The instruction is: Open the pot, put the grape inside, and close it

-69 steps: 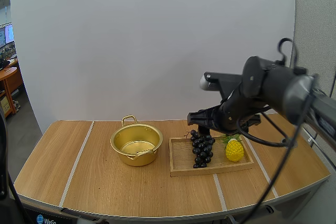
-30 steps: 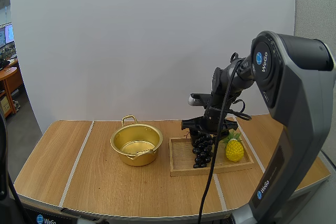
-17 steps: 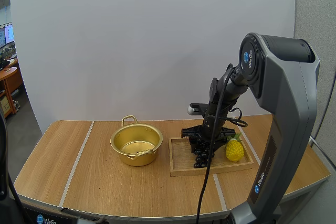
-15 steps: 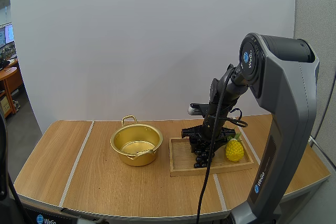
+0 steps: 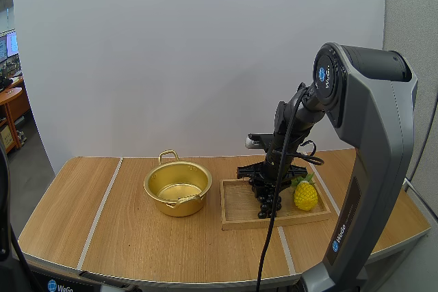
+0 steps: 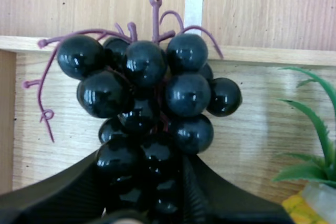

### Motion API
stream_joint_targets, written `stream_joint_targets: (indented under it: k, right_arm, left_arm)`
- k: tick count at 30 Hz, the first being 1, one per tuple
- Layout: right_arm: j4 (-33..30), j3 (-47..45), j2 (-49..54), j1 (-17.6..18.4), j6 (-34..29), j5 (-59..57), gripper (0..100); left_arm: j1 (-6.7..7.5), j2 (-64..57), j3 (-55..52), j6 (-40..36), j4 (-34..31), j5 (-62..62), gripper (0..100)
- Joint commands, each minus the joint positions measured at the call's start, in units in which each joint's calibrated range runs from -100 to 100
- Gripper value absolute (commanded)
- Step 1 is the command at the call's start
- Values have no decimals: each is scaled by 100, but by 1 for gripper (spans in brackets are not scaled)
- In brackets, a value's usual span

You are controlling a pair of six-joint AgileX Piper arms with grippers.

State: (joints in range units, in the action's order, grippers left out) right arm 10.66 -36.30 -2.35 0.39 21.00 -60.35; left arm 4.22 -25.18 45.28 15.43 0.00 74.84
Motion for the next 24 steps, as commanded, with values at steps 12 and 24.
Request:
stream_joint_targets:
  k: [12, 24]
  right_arm:
    - [195, 16, 1329, -12, 72, -651, 0]
    - [485, 645, 2566, -6, 221, -1951, 0]
  left_arm:
    - [13, -20, 37, -39, 0, -206, 0]
    - [13, -20, 37, -39, 0, -206, 0]
